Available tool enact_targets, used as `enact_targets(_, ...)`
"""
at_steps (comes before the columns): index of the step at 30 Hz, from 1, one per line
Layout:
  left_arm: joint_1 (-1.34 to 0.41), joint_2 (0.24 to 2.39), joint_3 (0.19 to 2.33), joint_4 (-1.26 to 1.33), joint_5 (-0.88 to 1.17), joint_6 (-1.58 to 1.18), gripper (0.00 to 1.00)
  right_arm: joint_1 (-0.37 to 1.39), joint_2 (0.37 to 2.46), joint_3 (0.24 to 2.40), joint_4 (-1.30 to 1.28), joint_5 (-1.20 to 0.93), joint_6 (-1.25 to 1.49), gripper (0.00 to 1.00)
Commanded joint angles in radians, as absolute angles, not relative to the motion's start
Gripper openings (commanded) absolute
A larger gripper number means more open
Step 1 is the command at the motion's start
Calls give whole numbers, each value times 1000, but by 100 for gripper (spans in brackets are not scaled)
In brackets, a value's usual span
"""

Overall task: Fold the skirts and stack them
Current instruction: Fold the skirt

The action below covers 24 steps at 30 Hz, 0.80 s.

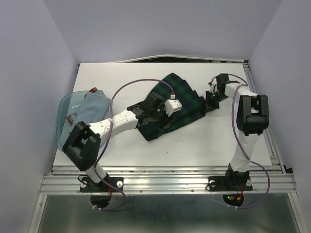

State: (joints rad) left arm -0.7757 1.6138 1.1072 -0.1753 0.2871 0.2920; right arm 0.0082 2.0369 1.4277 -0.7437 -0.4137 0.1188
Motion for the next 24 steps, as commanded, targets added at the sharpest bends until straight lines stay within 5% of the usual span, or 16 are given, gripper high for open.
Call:
enact_targets(1,-775,1529,1086,-140,213,235,59,8,2115,1658,-629,-292,92,1)
enact_targets(4,-775,1557,1106,-118,154,172,59,8,2114,1778,-646,-253,109,22)
enact_targets(6,-776,1580,1146,-101,106,141,58,-14,2060,1763,-644,-267,159,63)
enact_targets(13,-776,1765,1333,-31,11,52,54,-35,1723,1256,-403,-423,438,64)
enact_targets(24,-776,2060,1678,-107,37,92,59,1,1769,922,118,-620,742,64)
